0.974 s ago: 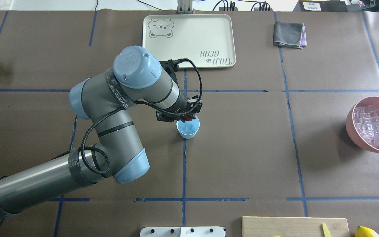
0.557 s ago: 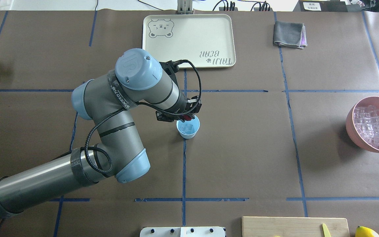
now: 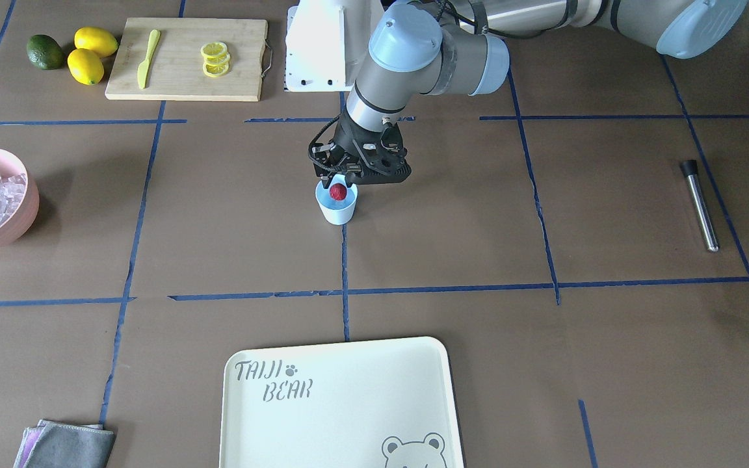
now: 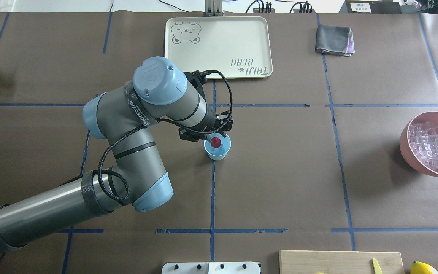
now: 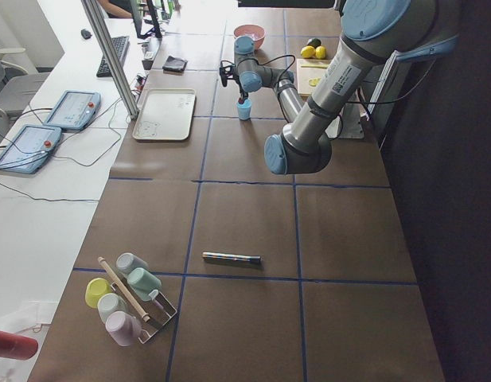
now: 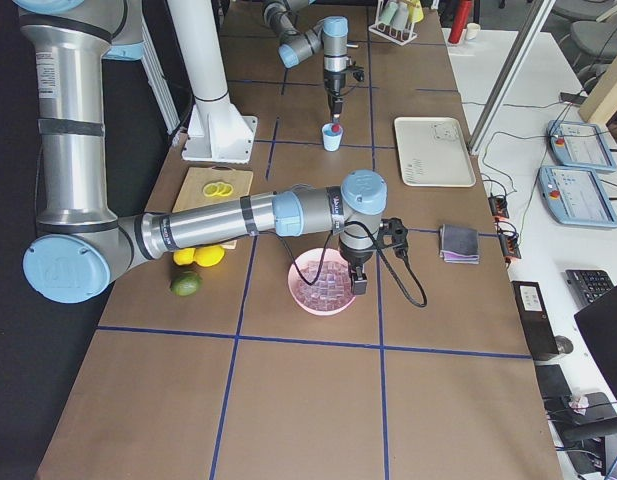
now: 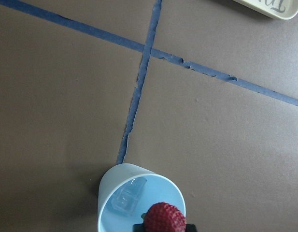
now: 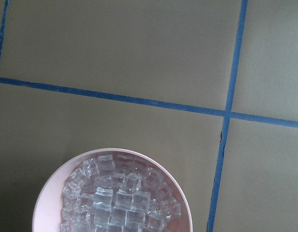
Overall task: Mash ice and strawberries in cup
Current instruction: 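Open the left gripper to drop the strawberry into the cup, then move the left gripper back toward the steel muddler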
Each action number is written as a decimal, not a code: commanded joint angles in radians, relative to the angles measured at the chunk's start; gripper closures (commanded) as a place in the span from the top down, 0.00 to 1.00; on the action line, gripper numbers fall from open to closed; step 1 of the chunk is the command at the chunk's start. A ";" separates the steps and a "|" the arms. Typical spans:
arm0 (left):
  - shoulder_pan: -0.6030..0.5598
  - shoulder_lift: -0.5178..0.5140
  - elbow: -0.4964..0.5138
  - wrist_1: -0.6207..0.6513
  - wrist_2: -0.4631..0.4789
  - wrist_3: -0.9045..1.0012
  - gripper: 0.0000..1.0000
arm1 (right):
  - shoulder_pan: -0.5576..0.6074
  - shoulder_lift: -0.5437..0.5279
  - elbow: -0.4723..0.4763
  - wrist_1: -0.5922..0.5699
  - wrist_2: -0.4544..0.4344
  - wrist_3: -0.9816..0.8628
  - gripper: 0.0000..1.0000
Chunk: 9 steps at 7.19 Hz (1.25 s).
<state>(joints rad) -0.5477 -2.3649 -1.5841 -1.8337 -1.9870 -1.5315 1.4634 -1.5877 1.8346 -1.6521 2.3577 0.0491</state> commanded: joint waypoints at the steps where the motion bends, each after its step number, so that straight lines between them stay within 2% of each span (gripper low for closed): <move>1: 0.000 0.001 -0.002 0.001 0.001 0.010 1.00 | 0.002 0.002 0.000 0.000 0.002 0.002 0.99; 4: -0.029 0.018 -0.016 0.011 -0.009 0.042 1.00 | 0.005 -0.009 -0.005 0.000 0.003 -0.020 0.99; 5: -0.070 0.041 -0.028 0.028 -0.034 0.089 1.00 | 0.035 -0.015 -0.035 0.000 0.002 -0.117 0.99; 7: -0.187 0.137 -0.075 0.030 -0.178 0.167 1.00 | 0.077 -0.028 -0.061 0.000 0.005 -0.158 0.99; 9: -0.312 0.275 -0.121 0.031 -0.277 0.360 1.00 | 0.123 -0.080 -0.063 0.000 0.034 -0.164 0.99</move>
<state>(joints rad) -0.7826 -2.1751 -1.6767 -1.8040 -2.1986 -1.2833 1.5602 -1.6427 1.7750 -1.6514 2.3722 -0.1069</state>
